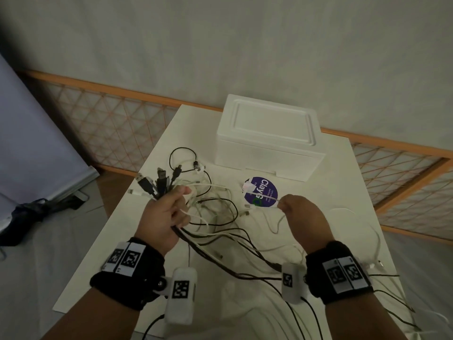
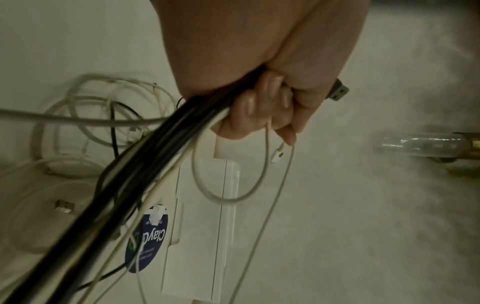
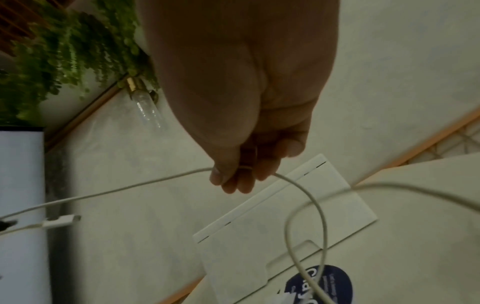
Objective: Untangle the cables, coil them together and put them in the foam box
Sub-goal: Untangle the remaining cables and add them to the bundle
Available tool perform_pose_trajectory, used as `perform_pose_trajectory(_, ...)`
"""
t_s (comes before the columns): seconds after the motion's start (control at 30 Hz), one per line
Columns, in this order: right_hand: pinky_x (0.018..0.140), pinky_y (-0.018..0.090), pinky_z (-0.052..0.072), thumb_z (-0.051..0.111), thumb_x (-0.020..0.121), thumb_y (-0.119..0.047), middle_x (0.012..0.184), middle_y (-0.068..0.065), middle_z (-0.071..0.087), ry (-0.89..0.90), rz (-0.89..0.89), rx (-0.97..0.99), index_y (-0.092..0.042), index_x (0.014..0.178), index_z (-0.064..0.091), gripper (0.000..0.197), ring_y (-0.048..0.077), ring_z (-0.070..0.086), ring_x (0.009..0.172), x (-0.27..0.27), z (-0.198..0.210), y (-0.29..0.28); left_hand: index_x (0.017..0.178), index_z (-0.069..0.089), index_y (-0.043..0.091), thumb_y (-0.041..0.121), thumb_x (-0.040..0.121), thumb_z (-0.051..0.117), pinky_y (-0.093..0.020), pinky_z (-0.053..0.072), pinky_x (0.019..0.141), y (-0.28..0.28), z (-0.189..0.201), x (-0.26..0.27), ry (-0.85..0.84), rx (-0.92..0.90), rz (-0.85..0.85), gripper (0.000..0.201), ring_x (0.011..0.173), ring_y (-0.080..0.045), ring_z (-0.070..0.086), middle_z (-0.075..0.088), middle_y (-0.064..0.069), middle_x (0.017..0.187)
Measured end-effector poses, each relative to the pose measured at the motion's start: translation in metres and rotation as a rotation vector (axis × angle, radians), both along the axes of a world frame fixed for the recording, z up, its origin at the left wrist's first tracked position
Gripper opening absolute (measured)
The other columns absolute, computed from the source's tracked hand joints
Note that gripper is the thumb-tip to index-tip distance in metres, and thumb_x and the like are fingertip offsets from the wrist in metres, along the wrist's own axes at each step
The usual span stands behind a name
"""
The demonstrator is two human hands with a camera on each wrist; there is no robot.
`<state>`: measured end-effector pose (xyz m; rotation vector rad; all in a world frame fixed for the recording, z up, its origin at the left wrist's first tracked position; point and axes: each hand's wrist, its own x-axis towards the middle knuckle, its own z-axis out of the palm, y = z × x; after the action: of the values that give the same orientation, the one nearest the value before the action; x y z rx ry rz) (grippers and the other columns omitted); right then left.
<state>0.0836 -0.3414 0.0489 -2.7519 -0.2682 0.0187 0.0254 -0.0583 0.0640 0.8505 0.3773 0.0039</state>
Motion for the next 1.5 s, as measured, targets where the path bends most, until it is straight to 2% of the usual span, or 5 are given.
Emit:
perform_pose_trajectory(0.47, 0.054, 0.025, 0.033, 0.067, 0.077, -0.050, 0.070, -0.006, 0.052, -0.474, -0.188, 0.136, -0.017, 0.066, 0.058, 0.036, 0.009, 0.045, 0.064, -0.020, 0.064, -0.032, 0.066, 0.052, 0.009, 0.008, 0.093, 0.042, -0.016, 0.018, 0.033, -0.003, -0.008, -0.003, 0.020, -0.061, 0.099, 0.028, 0.028, -0.005, 0.021, 0.026, 0.008, 0.041)
perform_pose_trajectory(0.97, 0.069, 0.036, 0.049, 0.058, 0.086, -0.038, 0.094, 0.018, 0.061, -0.266, -0.624, -0.066, -0.012, 0.092, 0.071, 0.029, 0.037, 0.060, 0.079, -0.037, 0.027, -0.096, 0.094, 0.071, 0.014, 0.024, 0.086, 0.059, -0.015, 0.023, 0.036, -0.002, -0.005, -0.012, 0.024, 0.132, 0.020, 0.018, 0.032, -0.003, 0.021, 0.075, -0.003, 0.087)
perform_pose_trajectory(1.1, 0.088, 0.047, 0.045, 0.056, 0.079, -0.030, 0.133, 0.015, 0.040, 0.057, -0.779, -0.182, -0.015, 0.125, 0.059, 0.048, 0.044, 0.056, 0.099, -0.050, 0.037, -0.114, 0.066, 0.063, 0.015, 0.033, 0.084, 0.058, -0.015, 0.023, 0.035, -0.002, -0.003, -0.014, -0.046, 0.046, 0.027, 0.025, 0.032, -0.003, 0.024, 0.051, 0.004, 0.053)
perform_pose_trajectory(1.33, 0.096, 0.008, 0.028, 0.079, 0.070, -0.046, 0.123, -0.011, 0.053, 0.128, 0.244, 0.195, -0.020, 0.133, 0.047, 0.075, 0.003, 0.046, 0.110, -0.075, 0.060, 0.056, 0.057, 0.049, 0.023, 0.043, 0.063, 0.085, -0.020, 0.029, 0.040, -0.046, -0.002, -0.023, -0.195, 0.012, -0.142, 0.042, 0.037, -0.006, 0.025, 0.031, 0.007, 0.047)
perform_pose_trajectory(1.5, 0.068, 0.034, 0.046, 0.057, 0.073, -0.034, 0.087, 0.004, 0.063, 0.363, 0.401, 0.079, -0.017, 0.099, 0.051, 0.032, 0.028, 0.061, 0.083, -0.080, 0.013, 0.097, 0.049, 0.041, 0.019, 0.032, 0.083, 0.062, -0.022, 0.033, 0.045, -0.048, -0.002, -0.024, -0.022, -0.068, -0.045, 0.042, 0.042, -0.009, 0.029, 0.029, 0.003, 0.048)
